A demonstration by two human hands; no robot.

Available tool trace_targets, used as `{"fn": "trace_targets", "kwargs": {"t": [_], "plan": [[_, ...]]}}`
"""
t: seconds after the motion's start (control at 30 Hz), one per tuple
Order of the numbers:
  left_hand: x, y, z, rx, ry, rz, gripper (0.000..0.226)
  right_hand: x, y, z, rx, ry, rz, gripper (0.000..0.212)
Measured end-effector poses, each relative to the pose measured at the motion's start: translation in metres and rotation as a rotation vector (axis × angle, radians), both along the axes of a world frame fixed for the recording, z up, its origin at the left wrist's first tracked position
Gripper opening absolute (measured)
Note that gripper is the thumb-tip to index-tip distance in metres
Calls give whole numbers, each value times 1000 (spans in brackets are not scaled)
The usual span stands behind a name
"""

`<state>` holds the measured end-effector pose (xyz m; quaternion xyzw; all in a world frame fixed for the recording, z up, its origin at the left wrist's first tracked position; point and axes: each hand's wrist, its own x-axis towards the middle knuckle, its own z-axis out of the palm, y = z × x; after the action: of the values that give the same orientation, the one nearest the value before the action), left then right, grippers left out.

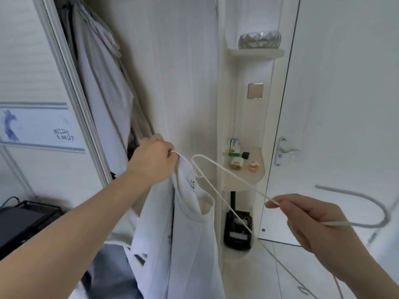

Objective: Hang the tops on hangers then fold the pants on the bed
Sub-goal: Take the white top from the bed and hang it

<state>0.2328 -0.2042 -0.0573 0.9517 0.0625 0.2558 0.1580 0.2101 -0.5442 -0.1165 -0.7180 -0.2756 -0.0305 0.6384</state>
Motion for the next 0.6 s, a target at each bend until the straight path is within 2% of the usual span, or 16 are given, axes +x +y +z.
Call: {"fn": "trace_targets", "kwargs": {"t": [0.13, 0.3, 0.43, 0.6], "plan": [[-14, -31, -34, -13, 86, -41, 39, -27, -8, -24, -138, -25, -15, 22], [-21, -49, -61, -150, 204, 24, 31, -53, -21, -44, -183, -19, -19, 22], [-27, -59, -63, -228, 292, 7, 27, -64, -27, -54, -307, -103, -61, 22], [-32, -76, -51, -186, 350, -76, 27, -62, -15, -56, -355, -176, -102, 19]]}}
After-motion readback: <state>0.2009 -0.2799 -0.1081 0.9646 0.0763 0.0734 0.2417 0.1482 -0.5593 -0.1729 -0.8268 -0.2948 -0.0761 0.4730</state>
